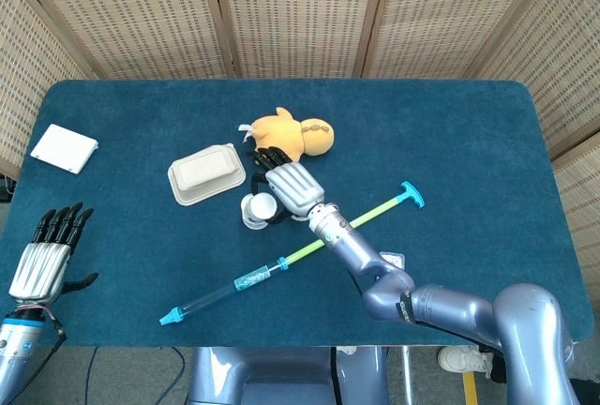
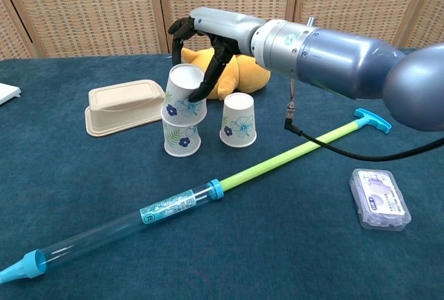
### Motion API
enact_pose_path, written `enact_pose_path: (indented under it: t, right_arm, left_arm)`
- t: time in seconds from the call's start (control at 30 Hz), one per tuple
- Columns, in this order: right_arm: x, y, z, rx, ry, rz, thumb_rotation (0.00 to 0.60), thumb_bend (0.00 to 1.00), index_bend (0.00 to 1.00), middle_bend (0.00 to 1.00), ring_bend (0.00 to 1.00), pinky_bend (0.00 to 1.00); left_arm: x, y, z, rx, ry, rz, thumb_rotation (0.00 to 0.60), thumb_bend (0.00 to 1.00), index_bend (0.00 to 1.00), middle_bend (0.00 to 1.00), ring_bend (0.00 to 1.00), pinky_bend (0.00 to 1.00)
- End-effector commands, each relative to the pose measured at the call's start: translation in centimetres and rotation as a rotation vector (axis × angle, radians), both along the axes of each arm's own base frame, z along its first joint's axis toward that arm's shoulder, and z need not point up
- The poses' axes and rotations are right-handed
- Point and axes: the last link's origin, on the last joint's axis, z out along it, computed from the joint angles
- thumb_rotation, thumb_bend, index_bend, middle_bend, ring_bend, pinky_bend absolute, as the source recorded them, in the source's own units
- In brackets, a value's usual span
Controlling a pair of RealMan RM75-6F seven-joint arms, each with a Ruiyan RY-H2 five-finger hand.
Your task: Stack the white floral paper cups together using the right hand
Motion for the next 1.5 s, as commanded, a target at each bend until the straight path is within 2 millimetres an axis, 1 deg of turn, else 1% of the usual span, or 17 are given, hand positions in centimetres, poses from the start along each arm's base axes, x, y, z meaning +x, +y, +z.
enact_pose_path:
  t: [0.03, 0.23, 0.3, 0.33, 0.37, 0.47, 0.57, 0.7, 0.87, 0.93, 0.97, 1.03, 1.1, 1.17, 1.27, 1.37, 1.5]
  right_arm:
    - [0.2, -0.1, -0.4, 0.005, -0.006, -0.001, 0.6, 0.14, 0.64, 0.14, 0.0, 0.05]
    - [0.2, -0.7, -0.8, -0.015, 0.0, 0.002, 0.6, 0.14, 0.64, 0.13, 0.0, 0.05]
    - [0.4, -0.7, -0.9, -0.024, -0.014, 0.004, 0.6, 0.14, 0.61, 0.12, 0.0, 0.04]
    - [0.6, -0.7, -0.9, -0.027, -0.022, 0.005, 0.6, 0.14, 0.56, 0.09, 0.0, 0.04]
    - [0.6, -0.7, -1.0, -0.025, -0.022, 0.006, 0.6, 0.13, 0.49, 0.06, 0.0, 0.03]
    - [0.5, -0.6, -1.3, -0.011, 0.005, 0.012, 0.6, 0.13, 0.33, 0.0, 0.0, 0.01]
    - [0.2, -0.5, -1.1, -0.02, 0.03, 0.02, 0.6, 0.13, 0.28, 0.0, 0.0, 0.01]
    - [-0.5, -0.3, -0.4, -0.025, 0.016, -0.003, 0.6, 0.13, 0.27, 0.0, 0.0, 0.01]
    - [-1.8, -0.1, 1.3, -0.061, 0.03, -0.011, 0.6, 0.13, 0.28, 0.0, 0.0, 0.01]
    - [-2.3, -0.1, 2.0, -0.074, 0.029, -0.023, 0.6, 0.13, 0.31, 0.0, 0.0, 0.01]
    - [-3.0, -0.2, 2.7, -0.089, 0.032, -0.038, 0.6, 0.13, 0.32, 0.0, 0.0, 0.01]
    - [-3.8, -0.3, 3.4, -0.098, 0.045, -0.051, 0.6, 0.13, 0.37, 0.0, 0.0, 0.01]
    - [-5.1, -0.4, 3.9, -0.105, 0.064, -0.084, 0.6, 0.13, 0.39, 0.0, 0.0, 0.01]
    - [-6.1, -0.4, 4.0, -0.092, 0.074, -0.112, 0.6, 0.13, 0.41, 0.01, 0.0, 0.01]
    - [-6.8, -0.4, 3.8, -0.079, 0.085, -0.131, 0.6, 0.13, 0.41, 0.01, 0.0, 0.01]
    - [-7.7, -0.4, 3.3, -0.057, 0.103, -0.152, 0.6, 0.13, 0.4, 0.0, 0.0, 0.0]
    - [-8.2, -0.5, 2.7, -0.038, 0.109, -0.171, 0.6, 0.13, 0.37, 0.0, 0.0, 0.0]
  left_arm:
    - [0.0, 0.0, -0.1, -0.005, -0.001, -0.002, 0.6, 0.03, 0.0, 0.0, 0.0, 0.0]
    - [0.1, 0.0, -0.2, -0.012, -0.004, -0.011, 0.6, 0.03, 0.0, 0.0, 0.0, 0.0]
    - [0.2, 0.0, -0.3, -0.012, -0.008, -0.015, 0.6, 0.03, 0.0, 0.0, 0.0, 0.0]
    - [0.2, 0.0, -0.3, -0.014, -0.01, -0.016, 0.6, 0.03, 0.0, 0.0, 0.0, 0.0]
    - [0.2, 0.0, -0.4, -0.017, -0.009, -0.019, 0.6, 0.03, 0.0, 0.0, 0.0, 0.0]
    - [0.3, -0.1, -0.4, -0.021, -0.005, -0.021, 0.6, 0.03, 0.0, 0.0, 0.0, 0.0]
    - [0.3, -0.1, -0.3, -0.017, -0.008, -0.023, 0.6, 0.03, 0.0, 0.0, 0.0, 0.0]
    - [0.3, -0.2, -0.3, -0.019, -0.007, -0.025, 0.6, 0.03, 0.0, 0.0, 0.0, 0.0]
    - [0.6, -0.4, -0.3, -0.017, -0.009, -0.041, 0.6, 0.03, 0.0, 0.0, 0.0, 0.0]
    - [0.7, -0.5, -0.2, -0.011, -0.01, -0.043, 0.6, 0.03, 0.0, 0.0, 0.0, 0.0]
    - [0.6, -0.5, 0.0, -0.004, -0.01, -0.043, 0.6, 0.03, 0.0, 0.0, 0.0, 0.0]
    - [0.6, -0.6, 0.2, 0.004, -0.014, -0.043, 0.6, 0.03, 0.0, 0.0, 0.0, 0.0]
    - [0.8, -0.7, 0.4, 0.011, -0.02, -0.049, 0.6, 0.03, 0.0, 0.0, 0.0, 0.0]
    - [0.9, -0.8, 0.4, 0.01, -0.019, -0.056, 0.6, 0.03, 0.0, 0.0, 0.0, 0.0]
    - [1.0, -0.8, 0.4, 0.008, -0.019, -0.059, 0.6, 0.03, 0.0, 0.0, 0.0, 0.0]
    - [1.1, -0.8, 0.3, 0.006, -0.017, -0.063, 0.6, 0.03, 0.0, 0.0, 0.0, 0.0]
    - [1.1, -0.8, 0.2, 0.003, -0.014, -0.063, 0.6, 0.03, 0.0, 0.0, 0.0, 0.0]
